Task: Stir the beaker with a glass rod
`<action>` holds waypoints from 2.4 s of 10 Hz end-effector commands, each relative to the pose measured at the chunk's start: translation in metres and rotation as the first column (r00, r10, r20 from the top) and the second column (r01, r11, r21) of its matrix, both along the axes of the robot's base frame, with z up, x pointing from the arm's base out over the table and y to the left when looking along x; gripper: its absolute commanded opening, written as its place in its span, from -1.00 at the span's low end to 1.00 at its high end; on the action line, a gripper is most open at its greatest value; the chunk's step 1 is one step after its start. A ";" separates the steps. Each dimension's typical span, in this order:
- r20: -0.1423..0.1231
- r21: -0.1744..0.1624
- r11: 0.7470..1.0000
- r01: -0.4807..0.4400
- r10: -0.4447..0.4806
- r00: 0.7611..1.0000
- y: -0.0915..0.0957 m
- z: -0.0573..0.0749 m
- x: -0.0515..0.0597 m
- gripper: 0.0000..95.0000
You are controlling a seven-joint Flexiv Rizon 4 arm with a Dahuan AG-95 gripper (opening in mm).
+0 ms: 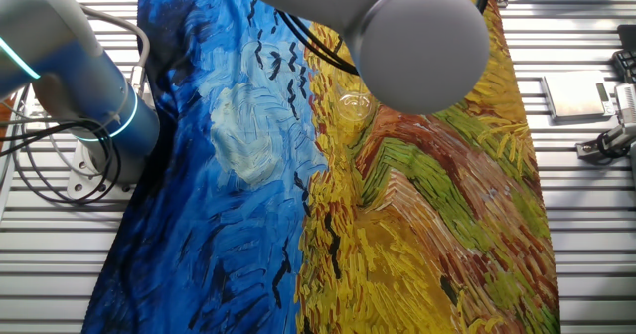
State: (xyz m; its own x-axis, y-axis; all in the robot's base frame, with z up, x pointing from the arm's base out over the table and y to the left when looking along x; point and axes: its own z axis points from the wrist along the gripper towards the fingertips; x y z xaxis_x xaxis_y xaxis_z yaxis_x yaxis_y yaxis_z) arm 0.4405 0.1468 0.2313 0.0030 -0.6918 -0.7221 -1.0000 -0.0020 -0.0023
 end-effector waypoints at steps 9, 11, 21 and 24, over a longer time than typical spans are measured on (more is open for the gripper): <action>0.009 -0.009 1.000 -0.011 0.011 1.000 0.000 -0.005 0.002 -1.00; 0.010 -0.008 1.000 -0.012 0.012 1.000 0.000 -0.005 0.002 -1.00; 0.015 -0.026 1.000 -0.017 0.017 1.000 0.004 -0.013 0.005 -1.00; 0.016 -0.033 0.999 -0.017 0.018 1.000 0.005 -0.014 0.006 -1.00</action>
State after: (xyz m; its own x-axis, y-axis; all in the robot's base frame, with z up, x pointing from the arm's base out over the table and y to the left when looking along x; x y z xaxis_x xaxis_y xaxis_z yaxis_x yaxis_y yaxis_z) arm 0.4463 0.1522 0.2172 0.0278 -0.7153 -0.6983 -0.9996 -0.0203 -0.0190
